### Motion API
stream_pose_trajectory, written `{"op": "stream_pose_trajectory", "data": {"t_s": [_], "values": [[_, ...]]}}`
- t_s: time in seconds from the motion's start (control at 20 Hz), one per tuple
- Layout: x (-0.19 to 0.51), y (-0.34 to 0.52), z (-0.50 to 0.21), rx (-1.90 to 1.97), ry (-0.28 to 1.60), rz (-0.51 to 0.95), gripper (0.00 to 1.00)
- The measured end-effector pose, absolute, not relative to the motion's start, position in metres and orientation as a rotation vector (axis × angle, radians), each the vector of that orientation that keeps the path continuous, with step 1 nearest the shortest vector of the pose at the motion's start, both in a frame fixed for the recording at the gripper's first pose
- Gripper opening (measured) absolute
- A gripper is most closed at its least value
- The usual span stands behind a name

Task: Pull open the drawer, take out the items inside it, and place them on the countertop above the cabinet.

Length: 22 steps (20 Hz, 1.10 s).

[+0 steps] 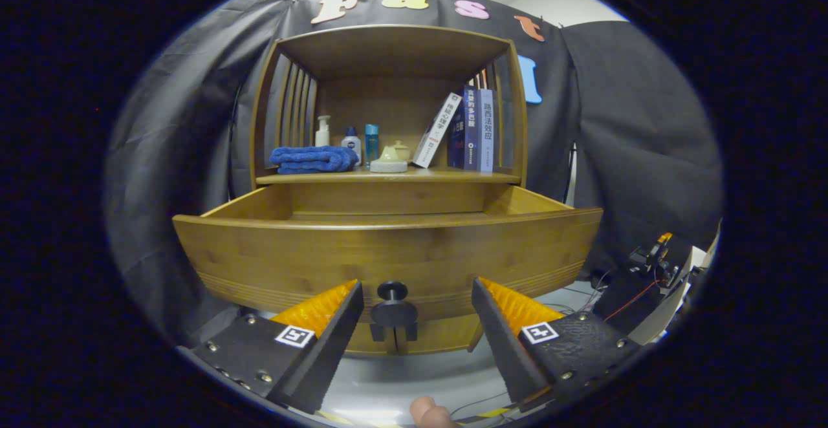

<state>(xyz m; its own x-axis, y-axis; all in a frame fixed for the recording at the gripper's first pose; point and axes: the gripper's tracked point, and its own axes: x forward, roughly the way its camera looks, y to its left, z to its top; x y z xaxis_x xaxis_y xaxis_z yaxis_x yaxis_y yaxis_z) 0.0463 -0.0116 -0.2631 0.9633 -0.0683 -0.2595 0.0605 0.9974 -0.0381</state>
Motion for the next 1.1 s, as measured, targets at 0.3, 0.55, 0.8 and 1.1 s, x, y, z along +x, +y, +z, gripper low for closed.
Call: {"op": "stream_pose_trajectory", "data": {"t_s": [0.3, 0.55, 0.8, 1.1], "values": [[0.072, 0.007, -0.293, 0.166, 0.318, 0.066, 0.99], [0.075, 0.008, -0.302, 0.122, 0.285, 0.062, 0.98], [0.087, 0.008, -0.303, 0.085, 0.269, 0.063, 0.99], [0.105, 0.010, -0.303, 0.087, 0.259, 0.064, 0.99]]}}
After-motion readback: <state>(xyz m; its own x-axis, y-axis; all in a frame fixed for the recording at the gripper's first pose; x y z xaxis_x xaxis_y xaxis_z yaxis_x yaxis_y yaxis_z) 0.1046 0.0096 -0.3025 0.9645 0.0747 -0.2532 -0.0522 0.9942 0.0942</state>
